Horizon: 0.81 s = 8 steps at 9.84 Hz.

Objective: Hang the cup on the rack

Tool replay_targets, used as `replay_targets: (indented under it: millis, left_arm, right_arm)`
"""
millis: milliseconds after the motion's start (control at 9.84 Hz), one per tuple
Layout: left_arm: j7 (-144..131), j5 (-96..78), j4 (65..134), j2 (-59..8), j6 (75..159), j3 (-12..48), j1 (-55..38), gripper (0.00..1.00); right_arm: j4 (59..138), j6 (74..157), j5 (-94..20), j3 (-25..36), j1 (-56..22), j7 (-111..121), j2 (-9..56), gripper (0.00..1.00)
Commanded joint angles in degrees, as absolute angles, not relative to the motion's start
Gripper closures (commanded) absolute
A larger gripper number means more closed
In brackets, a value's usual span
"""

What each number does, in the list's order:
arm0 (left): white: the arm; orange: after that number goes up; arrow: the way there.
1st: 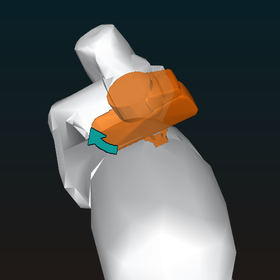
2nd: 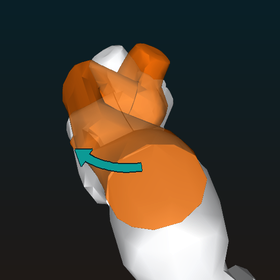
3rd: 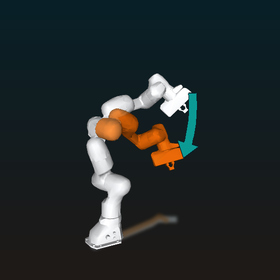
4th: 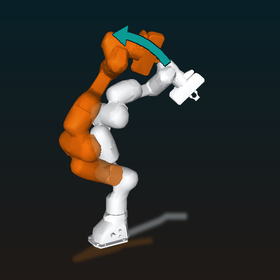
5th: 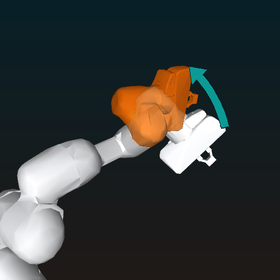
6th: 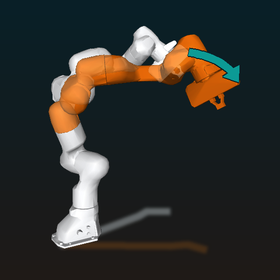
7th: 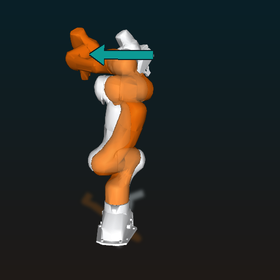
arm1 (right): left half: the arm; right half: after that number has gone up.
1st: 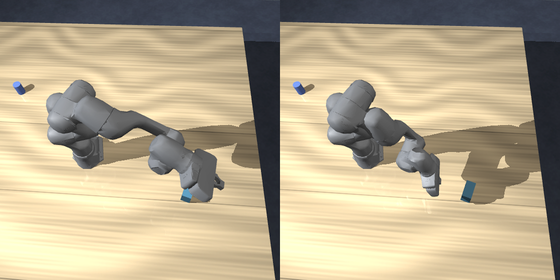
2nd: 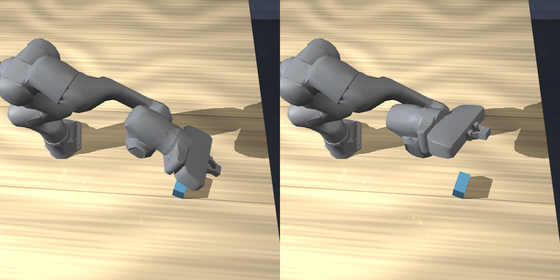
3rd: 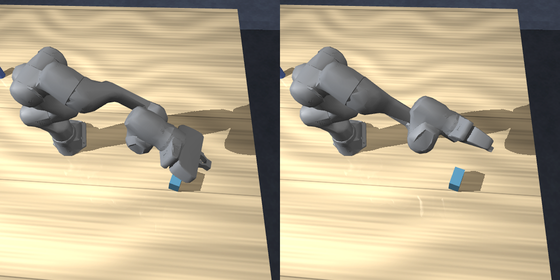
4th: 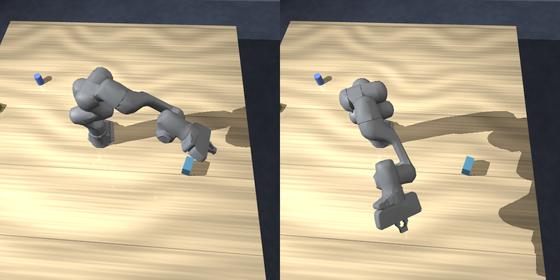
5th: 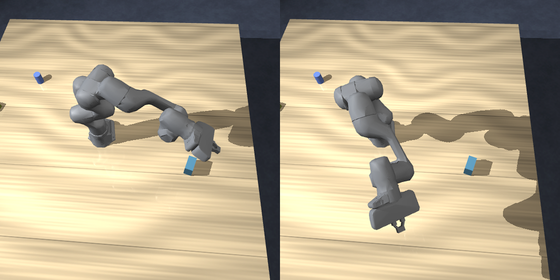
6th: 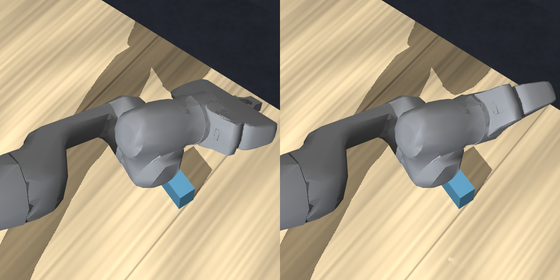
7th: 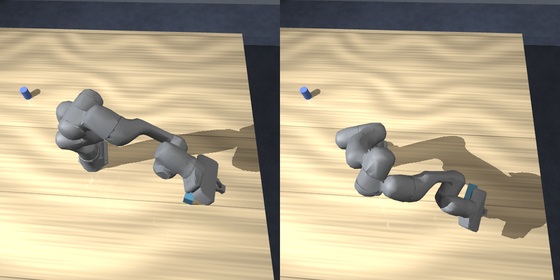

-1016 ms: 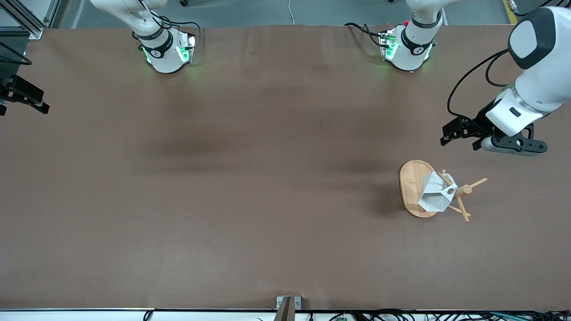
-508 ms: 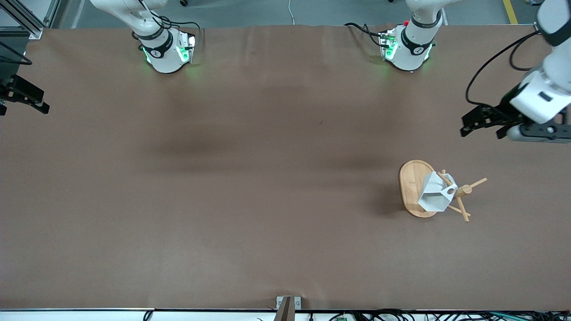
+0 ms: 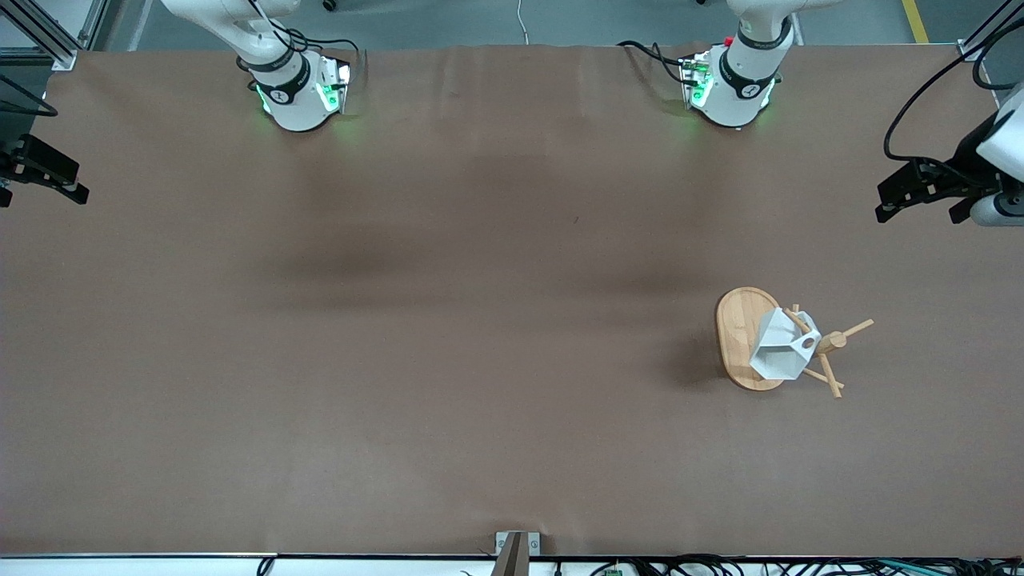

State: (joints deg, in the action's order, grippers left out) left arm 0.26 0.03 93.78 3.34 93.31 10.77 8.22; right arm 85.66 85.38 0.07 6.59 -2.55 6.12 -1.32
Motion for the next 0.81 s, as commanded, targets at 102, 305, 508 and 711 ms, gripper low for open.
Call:
replay_targets:
  millis: [102,305,508,711]
  left_arm:
    - [0.35,1.68,92.9,3.51,88.42,10.55,5.8,0.0]
    - [0.35,0.1,92.99,4.22,88.07,10.55,5.19,0.0]
    - [0.35,-0.09,92.64,4.04,87.72,10.55,4.57,0.0]
    - [0.35,-0.26,92.03,3.87,87.54,10.37,4.66,0.0]
  right_arm:
    - [86.75,85.25,-0.88,6.94,-2.9,6.42,-2.72,0.0]
    - [86.75,85.17,-0.88,7.03,-2.9,6.42,-2.72,0.0]
    - [86.75,85.17,-0.88,7.03,-2.9,6.42,-2.72,0.0]
    - [86.75,85.17,-0.88,7.03,-2.9,6.5,-2.72,0.0]
